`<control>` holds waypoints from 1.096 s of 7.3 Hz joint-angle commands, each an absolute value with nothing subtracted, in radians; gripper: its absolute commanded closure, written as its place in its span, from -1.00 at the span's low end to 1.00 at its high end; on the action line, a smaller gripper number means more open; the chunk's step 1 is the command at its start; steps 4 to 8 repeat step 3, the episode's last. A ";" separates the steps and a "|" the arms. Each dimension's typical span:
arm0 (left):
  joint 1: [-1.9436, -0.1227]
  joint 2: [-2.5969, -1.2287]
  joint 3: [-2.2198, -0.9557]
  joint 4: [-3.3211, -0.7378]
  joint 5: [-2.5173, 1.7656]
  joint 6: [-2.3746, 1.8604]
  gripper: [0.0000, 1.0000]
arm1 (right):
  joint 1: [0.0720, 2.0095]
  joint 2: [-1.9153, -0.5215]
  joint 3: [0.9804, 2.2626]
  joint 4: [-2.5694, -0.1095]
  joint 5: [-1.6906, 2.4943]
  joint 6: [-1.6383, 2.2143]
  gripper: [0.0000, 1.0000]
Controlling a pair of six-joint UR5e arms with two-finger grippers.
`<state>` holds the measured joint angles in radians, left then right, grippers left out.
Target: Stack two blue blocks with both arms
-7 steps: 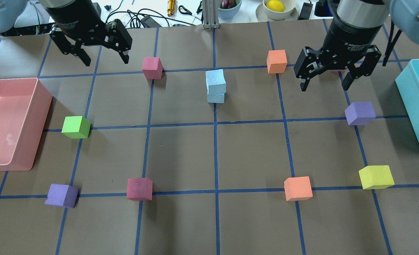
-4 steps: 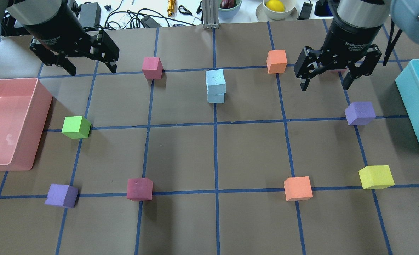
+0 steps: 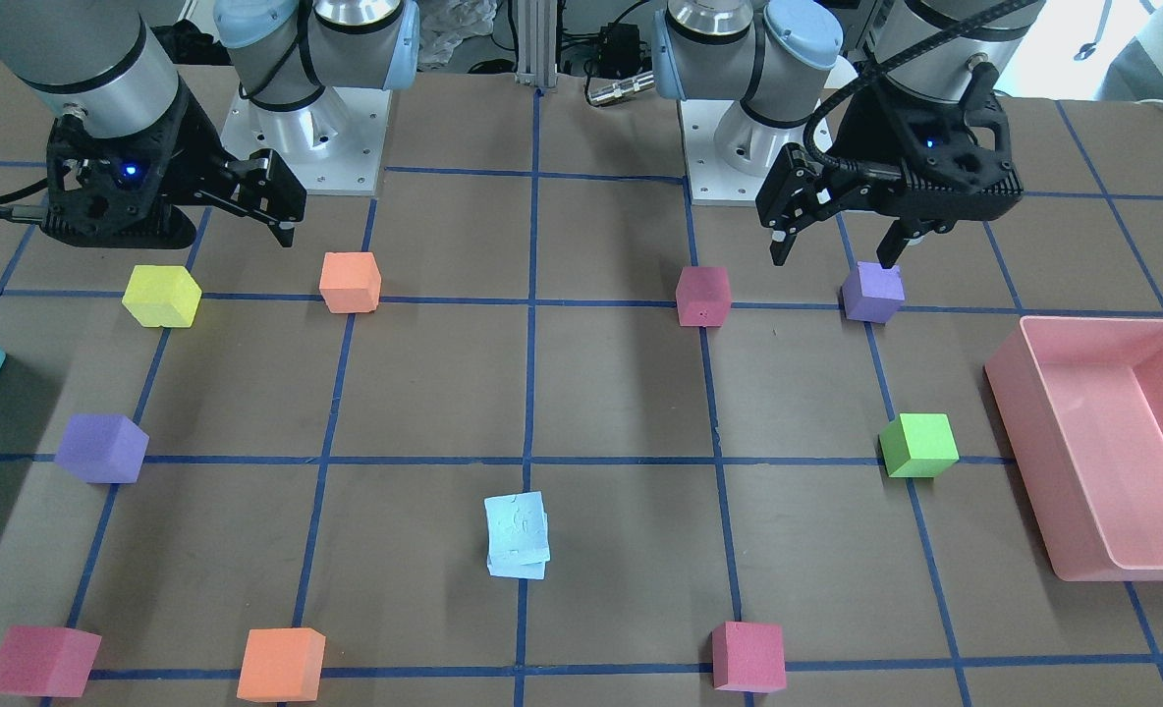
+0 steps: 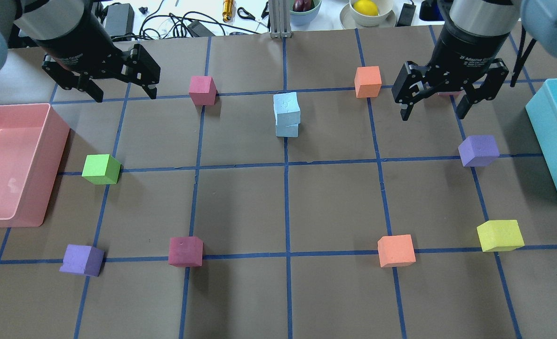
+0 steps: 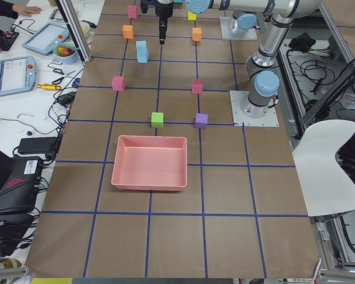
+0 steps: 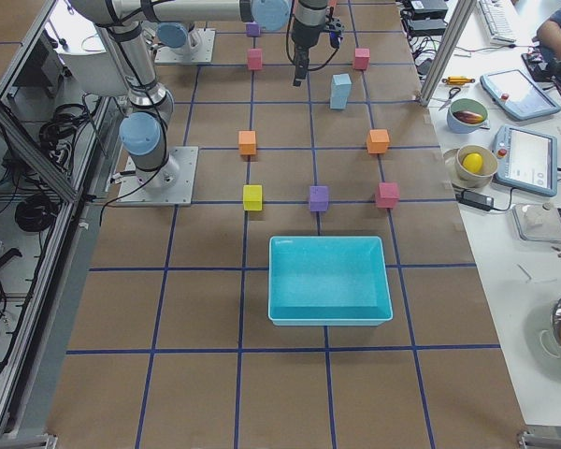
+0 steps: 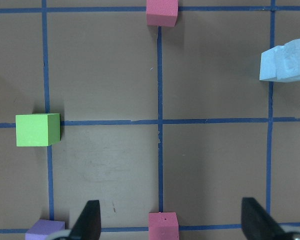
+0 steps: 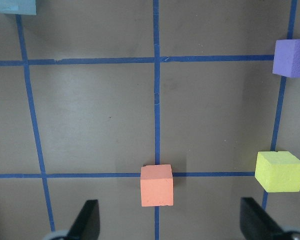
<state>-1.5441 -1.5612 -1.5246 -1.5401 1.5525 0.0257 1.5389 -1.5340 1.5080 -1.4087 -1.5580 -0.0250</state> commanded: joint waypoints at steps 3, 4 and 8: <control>-1.545 -1.559 -1.525 -1.572 1.549 0.026 -1.00 | 1.540 -1.534 1.508 -1.410 -1.559 -0.025 -1.00; -1.545 -1.559 -1.525 -1.572 1.549 0.026 -1.00 | 1.540 -1.534 1.508 -1.410 -1.559 -0.025 -1.00; -1.545 -1.559 -1.525 -1.572 1.549 0.026 -1.00 | 1.540 -1.534 1.508 -1.410 -1.559 -0.025 -1.00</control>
